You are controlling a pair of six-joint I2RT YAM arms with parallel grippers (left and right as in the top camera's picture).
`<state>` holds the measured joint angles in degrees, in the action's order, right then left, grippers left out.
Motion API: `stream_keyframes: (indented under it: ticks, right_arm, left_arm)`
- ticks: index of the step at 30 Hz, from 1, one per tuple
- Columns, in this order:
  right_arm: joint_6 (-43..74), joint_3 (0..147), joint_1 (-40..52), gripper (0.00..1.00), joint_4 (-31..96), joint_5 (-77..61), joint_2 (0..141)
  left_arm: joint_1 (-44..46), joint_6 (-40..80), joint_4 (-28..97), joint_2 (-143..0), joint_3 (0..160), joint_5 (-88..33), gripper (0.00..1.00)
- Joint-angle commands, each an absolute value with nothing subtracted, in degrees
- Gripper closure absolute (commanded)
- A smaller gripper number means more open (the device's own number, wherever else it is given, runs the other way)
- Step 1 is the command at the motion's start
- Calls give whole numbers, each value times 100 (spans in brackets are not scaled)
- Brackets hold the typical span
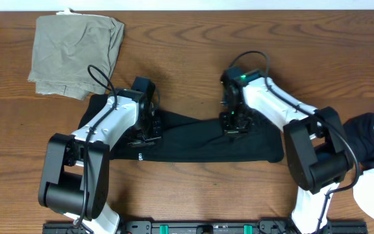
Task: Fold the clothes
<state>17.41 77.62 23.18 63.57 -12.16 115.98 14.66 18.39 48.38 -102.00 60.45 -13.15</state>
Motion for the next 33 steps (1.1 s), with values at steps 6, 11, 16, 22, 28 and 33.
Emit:
stream_keyframes:
  ticks: [6, 11, 16, 22, 28, 33]
  right_arm:
    - [1841, 7295, 1559, 99, 6477, -873, 11467]
    - [1844, 7210, 1201, 99, 6517, -709, 11467]
    - [1970, 7210, 926, 99, 6517, -445, 11467]
    - [1964, 7212, 561, 99, 6392, -425, 11467]
    - [1824, 7255, 169, 99, 6211, -427, 11467]
    - [1704, 7487, -54, 99, 6265, -429, 11467]
  left_arm:
    - [1090, 1916, 4888, -10278, 6018, -1044, 94]
    - [676, 1800, 4919, -10276, 6018, -1044, 94]
    - [405, 1800, 4875, -10276, 6018, -1044, 94]
    - [327, 1804, 4753, -10276, 6023, -1046, 94]
    - [327, 2027, 4611, -10276, 6023, -1050, 93]
    - [316, 2021, 4501, -10274, 6060, -1048, 94]
